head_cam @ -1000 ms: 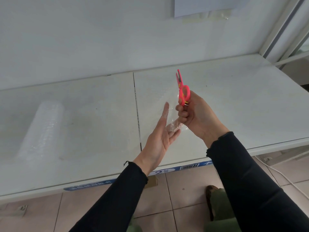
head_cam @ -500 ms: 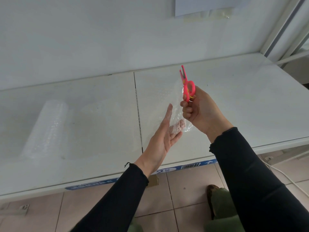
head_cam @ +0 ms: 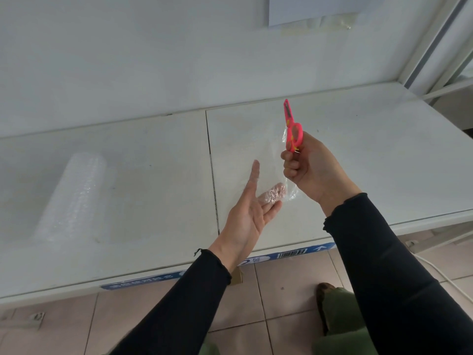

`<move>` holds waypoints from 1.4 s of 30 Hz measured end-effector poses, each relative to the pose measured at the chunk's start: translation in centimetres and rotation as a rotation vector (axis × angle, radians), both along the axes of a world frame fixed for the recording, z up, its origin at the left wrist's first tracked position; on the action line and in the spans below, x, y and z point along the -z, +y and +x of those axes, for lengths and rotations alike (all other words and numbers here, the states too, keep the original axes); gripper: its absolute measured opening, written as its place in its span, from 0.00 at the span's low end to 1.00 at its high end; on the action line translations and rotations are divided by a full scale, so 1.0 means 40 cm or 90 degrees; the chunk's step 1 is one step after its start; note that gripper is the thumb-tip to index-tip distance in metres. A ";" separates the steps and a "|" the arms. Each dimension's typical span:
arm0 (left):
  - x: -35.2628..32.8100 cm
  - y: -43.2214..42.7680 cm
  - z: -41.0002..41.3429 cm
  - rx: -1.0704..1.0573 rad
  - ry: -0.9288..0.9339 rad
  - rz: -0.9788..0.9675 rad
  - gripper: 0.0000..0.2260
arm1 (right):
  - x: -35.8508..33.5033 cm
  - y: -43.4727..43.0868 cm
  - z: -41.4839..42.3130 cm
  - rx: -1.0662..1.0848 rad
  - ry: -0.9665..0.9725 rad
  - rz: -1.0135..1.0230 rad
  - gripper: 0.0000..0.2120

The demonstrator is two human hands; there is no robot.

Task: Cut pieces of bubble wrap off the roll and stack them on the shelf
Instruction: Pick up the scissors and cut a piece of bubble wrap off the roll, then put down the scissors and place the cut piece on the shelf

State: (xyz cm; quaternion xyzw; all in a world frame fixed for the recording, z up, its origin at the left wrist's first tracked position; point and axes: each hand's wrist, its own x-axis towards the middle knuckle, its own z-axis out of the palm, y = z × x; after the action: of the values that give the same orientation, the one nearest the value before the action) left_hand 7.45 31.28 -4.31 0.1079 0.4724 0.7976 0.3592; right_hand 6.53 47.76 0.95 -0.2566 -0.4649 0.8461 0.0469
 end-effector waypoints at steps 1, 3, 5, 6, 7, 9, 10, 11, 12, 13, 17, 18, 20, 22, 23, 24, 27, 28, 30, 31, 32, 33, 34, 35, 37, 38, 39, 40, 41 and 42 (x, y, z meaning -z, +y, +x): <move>0.000 0.005 -0.002 -0.004 -0.018 0.011 0.20 | -0.004 0.002 0.002 -0.001 -0.005 0.010 0.19; -0.004 0.013 -0.003 -0.018 -0.070 0.029 0.21 | -0.010 0.007 0.004 -0.001 -0.013 0.028 0.20; -0.013 0.016 -0.001 -0.057 -0.129 0.021 0.23 | -0.013 0.012 0.006 -0.002 -0.013 0.038 0.20; -0.019 0.016 0.002 -0.080 -0.126 -0.009 0.24 | -0.012 0.014 0.007 -0.003 -0.015 0.044 0.20; -0.025 0.018 0.007 -0.092 -0.088 -0.064 0.26 | -0.010 0.014 0.008 -0.006 -0.020 0.051 0.20; -0.037 0.021 0.019 -0.077 0.067 -0.228 0.29 | -0.003 0.013 0.011 -0.018 -0.034 0.067 0.20; -0.040 0.020 0.027 -0.059 0.150 -0.301 0.29 | -0.001 0.011 0.013 -0.027 -0.040 0.075 0.19; -0.042 0.015 0.034 -0.049 0.226 -0.360 0.29 | 0.001 0.008 0.016 -0.037 -0.044 0.086 0.18; -0.045 0.006 0.042 -0.053 0.298 -0.409 0.29 | 0.002 0.006 0.019 -0.046 -0.045 0.105 0.18; -0.049 -0.008 0.046 -0.072 0.370 -0.454 0.27 | 0.003 0.005 0.022 -0.052 -0.045 0.131 0.17; -0.068 -0.074 0.026 -0.237 0.546 -0.502 0.23 | 0.002 -0.005 0.034 -0.038 -0.029 0.305 0.14; -0.070 -0.084 0.012 -0.268 0.544 -0.488 0.21 | 0.003 -0.010 0.036 -0.029 -0.018 0.372 0.14; -0.074 -0.097 -0.021 -0.318 0.507 -0.454 0.12 | 0.010 -0.024 0.039 -0.015 0.007 0.575 0.15; -0.069 -0.104 -0.060 -0.332 0.408 -0.411 0.09 | 0.019 -0.043 0.044 -0.016 0.040 0.815 0.15; -0.062 -0.107 -0.081 -0.321 0.344 -0.380 0.12 | 0.023 -0.055 0.047 -0.022 0.058 0.924 0.14; -0.053 -0.108 -0.099 -0.309 0.279 -0.346 0.16 | 0.029 -0.070 0.049 -0.031 0.079 1.015 0.13; -0.023 -0.111 -0.130 -0.311 0.152 -0.267 0.18 | 0.063 -0.116 0.049 -0.097 0.092 1.143 0.13; -0.012 -0.113 -0.136 -0.320 0.140 -0.267 0.15 | 0.079 -0.131 0.051 -0.125 0.074 1.147 0.13; 0.015 -0.123 -0.146 -0.310 0.153 -0.308 0.11 | 0.113 -0.153 0.059 -0.183 0.021 1.136 0.13; 0.030 -0.129 -0.150 -0.289 0.168 -0.343 0.10 | 0.129 -0.160 0.062 -0.212 -0.004 1.131 0.14; 0.042 -0.134 -0.153 -0.268 0.189 -0.387 0.10 | 0.143 -0.164 0.064 -0.240 -0.023 1.125 0.14; 0.052 -0.138 -0.156 -0.252 0.216 -0.439 0.10 | 0.153 -0.166 0.065 -0.262 -0.036 1.115 0.15; 0.060 -0.142 -0.158 -0.239 0.256 -0.499 0.11 | 0.160 -0.167 0.065 -0.276 -0.042 1.106 0.15; 0.066 -0.145 -0.162 -0.231 0.302 -0.556 0.12 | 0.164 -0.167 0.065 -0.282 -0.042 1.104 0.15; 0.069 -0.150 -0.166 -0.222 0.394 -0.646 0.13 | 0.168 -0.167 0.070 -0.286 -0.031 1.122 0.15; 0.073 -0.152 -0.170 -0.215 0.438 -0.684 0.14 | 0.170 -0.166 0.073 -0.288 -0.022 1.131 0.15; 0.077 -0.152 -0.173 -0.202 0.478 -0.732 0.14 | 0.170 -0.164 0.077 -0.289 -0.012 1.129 0.14; 0.078 -0.150 -0.173 -0.189 0.512 -0.784 0.16 | 0.168 -0.159 0.081 -0.283 0.002 1.117 0.12; 0.080 -0.146 -0.174 -0.181 0.541 -0.832 0.17 | 0.163 -0.150 0.083 -0.264 0.018 1.096 0.10; 0.079 -0.138 -0.171 -0.183 0.571 -0.860 0.19 | 0.155 -0.134 0.085 -0.233 0.028 1.069 0.08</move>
State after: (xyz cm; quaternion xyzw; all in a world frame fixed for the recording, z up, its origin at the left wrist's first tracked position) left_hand 0.60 25.77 -7.46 0.1154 0.9583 0.2609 0.0185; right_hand 9.91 42.39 -5.26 -0.0413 -0.9700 0.2205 0.0933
